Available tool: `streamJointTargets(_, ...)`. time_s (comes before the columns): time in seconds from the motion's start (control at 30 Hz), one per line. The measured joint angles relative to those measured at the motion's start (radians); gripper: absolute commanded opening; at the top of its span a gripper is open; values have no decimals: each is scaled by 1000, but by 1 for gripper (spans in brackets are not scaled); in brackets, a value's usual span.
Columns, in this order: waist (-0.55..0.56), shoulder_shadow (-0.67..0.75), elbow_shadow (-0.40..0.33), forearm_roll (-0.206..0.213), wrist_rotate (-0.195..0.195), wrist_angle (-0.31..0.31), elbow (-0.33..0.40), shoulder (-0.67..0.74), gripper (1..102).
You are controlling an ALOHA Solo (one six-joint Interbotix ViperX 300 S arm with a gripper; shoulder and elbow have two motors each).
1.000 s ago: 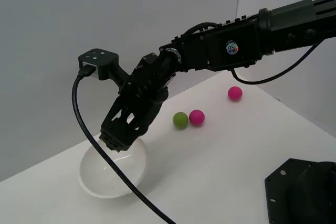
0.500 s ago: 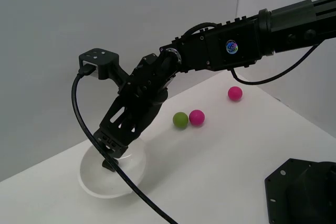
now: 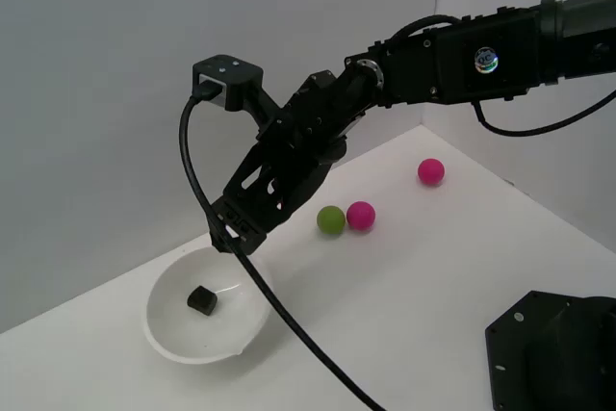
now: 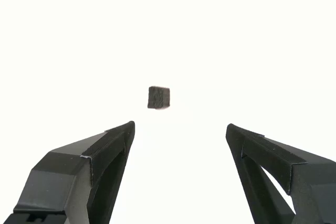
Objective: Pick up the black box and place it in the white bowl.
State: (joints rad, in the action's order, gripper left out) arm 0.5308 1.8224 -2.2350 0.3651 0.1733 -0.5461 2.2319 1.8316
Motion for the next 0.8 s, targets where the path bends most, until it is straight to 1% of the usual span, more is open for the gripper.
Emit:
streamJointTargets(0.13,-35,44,-26,0,2,-2,31,44,98)
streamJointTargets(0.2,-60,67,-49,2,2,0,51,67,96)
streamJointTargets(0.23,-72,78,-58,0,2,0,60,78,91)
streamJointTargets(0.27,-86,89,-66,-3,2,0,69,89,85)
streamJointTargets(0.3,-101,101,-75,-12,2,0,75,100,77)
streamJointTargets(0.37,-132,120,-94,-15,3,0,94,118,62)
streamJointTargets(0.43,-153,141,-112,-23,3,0,114,141,51)
streamJointTargets(0.53,-190,173,-133,-37,2,0,137,173,44)
streamJointTargets(0.63,-232,193,-155,-49,15,0,156,192,41)
streamJointTargets(0.7,-258,209,-166,-51,18,2,167,207,34)
streamJointTargets(0.8,-299,238,-187,-52,31,2,189,236,18)
